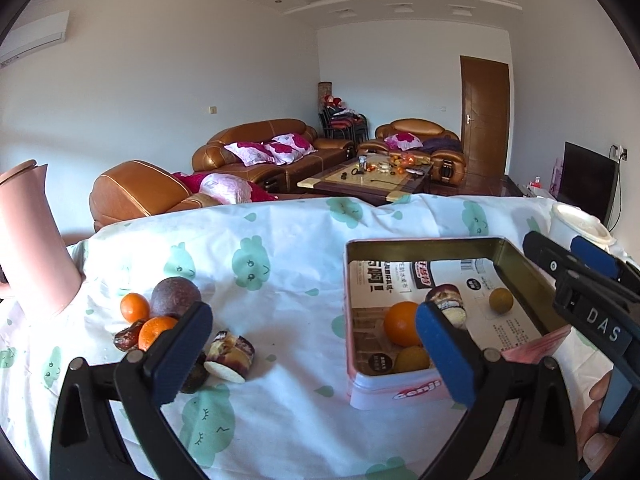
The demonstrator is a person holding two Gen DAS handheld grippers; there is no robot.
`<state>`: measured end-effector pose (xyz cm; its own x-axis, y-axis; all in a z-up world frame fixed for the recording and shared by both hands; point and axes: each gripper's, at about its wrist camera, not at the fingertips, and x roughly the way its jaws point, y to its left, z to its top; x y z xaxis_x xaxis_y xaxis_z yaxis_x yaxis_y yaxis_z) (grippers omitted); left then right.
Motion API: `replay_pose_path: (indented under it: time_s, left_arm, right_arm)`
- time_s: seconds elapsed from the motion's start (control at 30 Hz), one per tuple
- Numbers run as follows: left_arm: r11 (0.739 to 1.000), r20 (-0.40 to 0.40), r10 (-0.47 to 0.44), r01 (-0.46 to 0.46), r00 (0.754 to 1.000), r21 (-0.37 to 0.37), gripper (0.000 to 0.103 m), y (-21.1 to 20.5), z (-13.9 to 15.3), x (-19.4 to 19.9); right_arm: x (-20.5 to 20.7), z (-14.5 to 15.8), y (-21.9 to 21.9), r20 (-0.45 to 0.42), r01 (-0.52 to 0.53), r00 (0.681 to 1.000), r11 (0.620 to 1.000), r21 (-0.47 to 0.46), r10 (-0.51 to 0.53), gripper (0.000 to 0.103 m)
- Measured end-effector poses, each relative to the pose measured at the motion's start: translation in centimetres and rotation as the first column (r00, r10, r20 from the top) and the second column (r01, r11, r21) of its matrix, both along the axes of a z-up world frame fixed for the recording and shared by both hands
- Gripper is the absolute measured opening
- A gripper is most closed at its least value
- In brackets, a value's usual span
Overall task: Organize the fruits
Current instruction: 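Move both tools back from the tin toward the remaining pastries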
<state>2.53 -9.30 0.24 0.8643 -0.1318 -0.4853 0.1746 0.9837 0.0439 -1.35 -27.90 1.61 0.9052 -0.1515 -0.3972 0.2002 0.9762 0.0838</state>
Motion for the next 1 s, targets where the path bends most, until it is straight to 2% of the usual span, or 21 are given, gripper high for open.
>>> replay_pose_path:
  time_s: [0.27, 0.43, 0.6, 0.83, 1.0]
  left_arm:
    - [1.0, -0.015, 0.003, -0.003, 1.0, -0.025, 0.103, 2.0, -0.3, -0.6]
    - [1.0, -0.02, -0.007, 0.006, 1.0, -0.021, 0.103, 2.7, -0.3, -0.9]
    - [0.999, -0.038, -0.008, 0.007, 0.999, -0.032, 0.103, 4.1, -0.4, -0.9]
    - [0.998, -0.078, 0.037, -0.042, 0.996, -0.057, 0.103, 7.8, -0.7, 0.2]
    - [0.995, -0.089, 0.084, -0.089, 0.992, -0.053, 0.103, 10.9, -1.0, 0.8]
  right_arm:
    - [-1.1, -0.4, 1.3, -0.031, 0.002, 1.0, 0.999, 0.038, 0.0, 0.074]
    - [-2.2, -0.3, 2.9, -0.023, 0.024, 0.999, 1.0, 0.008, -0.024, 0.074]
    - [-2.7, -0.4, 4.2, -0.033, 0.016, 0.999, 0.999, 0.039, -0.015, 0.074]
    - [-2.3, -0.7, 7.4, -0.067, -0.024, 0.997, 0.996, 0.09, 0.03, 0.074]
    - [-1.7, -0.9, 10.5, -0.085, -0.059, 0.994, 0.995, 0.077, 0.065, 0.074]
